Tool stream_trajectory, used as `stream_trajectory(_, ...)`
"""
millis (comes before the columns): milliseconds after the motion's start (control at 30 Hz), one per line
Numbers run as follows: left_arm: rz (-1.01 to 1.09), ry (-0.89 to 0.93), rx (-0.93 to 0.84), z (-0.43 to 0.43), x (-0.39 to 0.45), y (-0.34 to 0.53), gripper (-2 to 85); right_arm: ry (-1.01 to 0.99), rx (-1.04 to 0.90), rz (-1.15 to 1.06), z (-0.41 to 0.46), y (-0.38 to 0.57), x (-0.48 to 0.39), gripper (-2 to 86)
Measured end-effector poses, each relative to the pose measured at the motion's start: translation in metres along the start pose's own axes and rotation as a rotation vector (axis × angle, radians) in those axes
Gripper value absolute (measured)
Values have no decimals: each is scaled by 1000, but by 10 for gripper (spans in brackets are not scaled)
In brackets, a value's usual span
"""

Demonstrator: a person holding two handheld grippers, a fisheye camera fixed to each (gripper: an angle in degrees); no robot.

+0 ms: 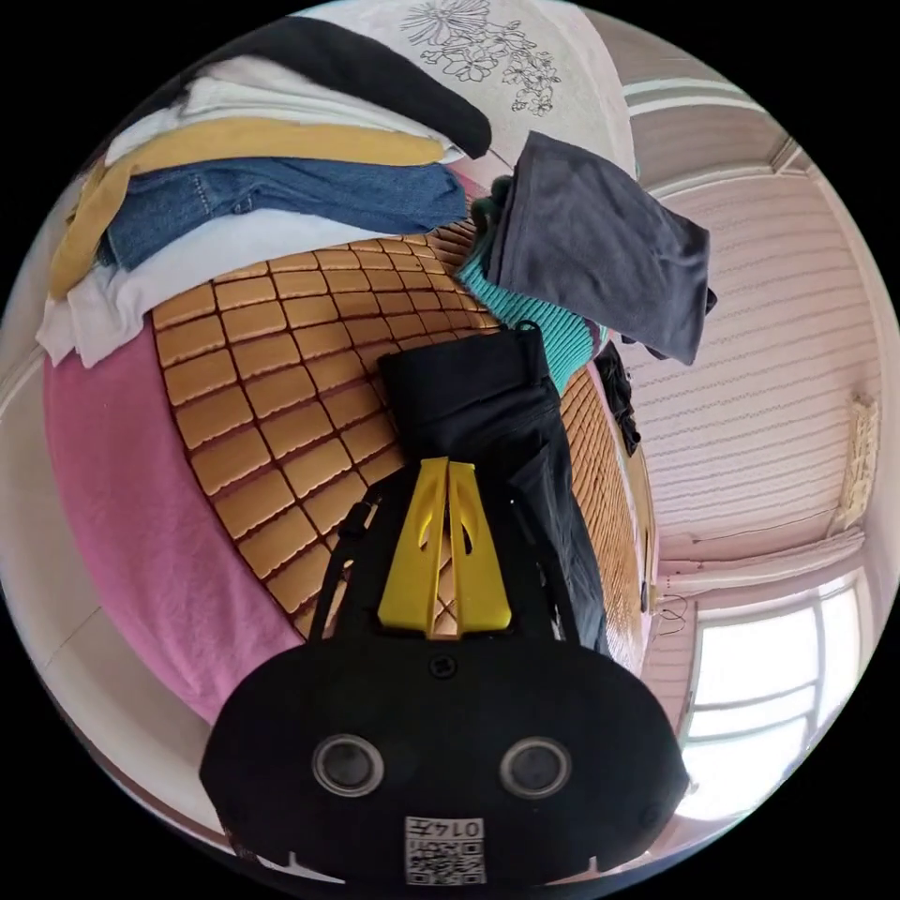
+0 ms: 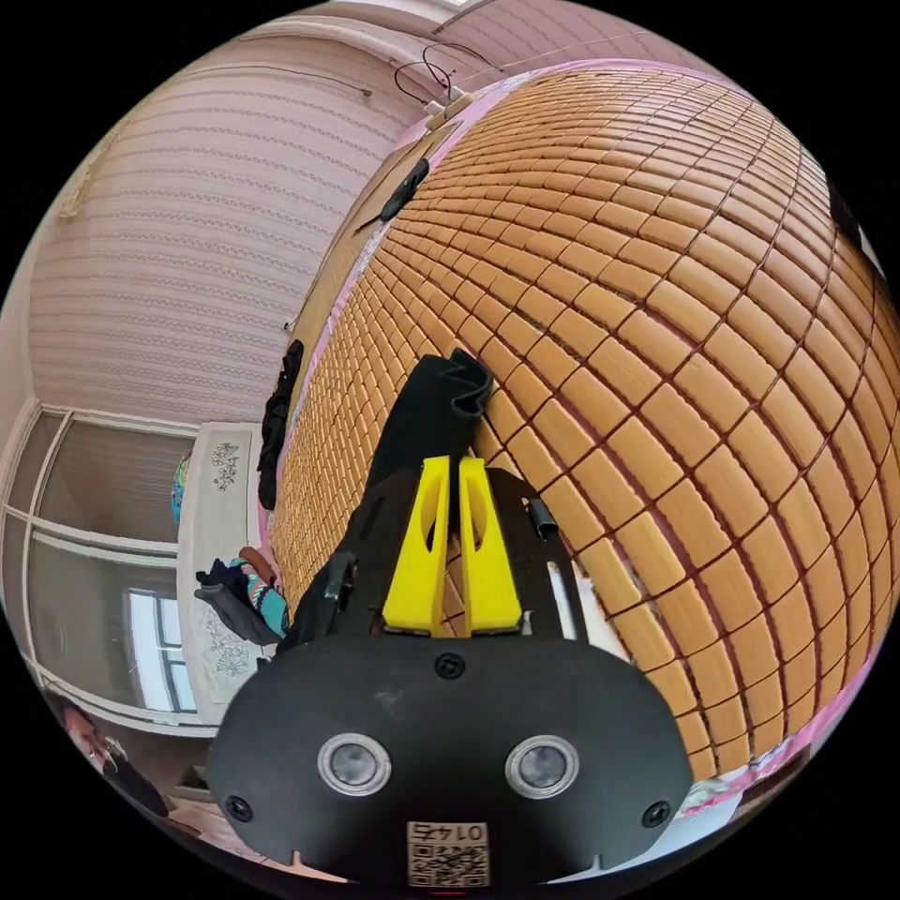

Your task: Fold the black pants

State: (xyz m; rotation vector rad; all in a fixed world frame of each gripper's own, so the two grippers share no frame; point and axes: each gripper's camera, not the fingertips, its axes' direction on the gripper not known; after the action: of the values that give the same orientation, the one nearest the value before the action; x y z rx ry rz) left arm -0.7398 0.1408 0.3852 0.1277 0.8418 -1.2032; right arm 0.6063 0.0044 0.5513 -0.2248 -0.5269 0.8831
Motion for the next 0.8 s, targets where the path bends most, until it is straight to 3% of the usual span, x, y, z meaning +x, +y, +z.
stream_trajectory(233,41,-49,38,-3,19,13,4,-55,-65,31,-21,10,25,5)
stream_trajectory(400,197,-134,39,-10,32,26,122,-27,-84,9,-24,13,22,5)
stream_trajectory(467,157,-22,-8,4,30,25,158,-15,-84,6,-20,12,18,5)
stream_trajectory(600,36,55,-126,52,35,25,133,5,-72,11,-15,12,8,6)
stream_trajectory(700,-91,115,-128,72,32,31,65,14,-84,14,-13,12,3,6)
stream_trajectory(800,-65,113,-143,79,37,39,38,4,-101,8,-13,10,-2,6)
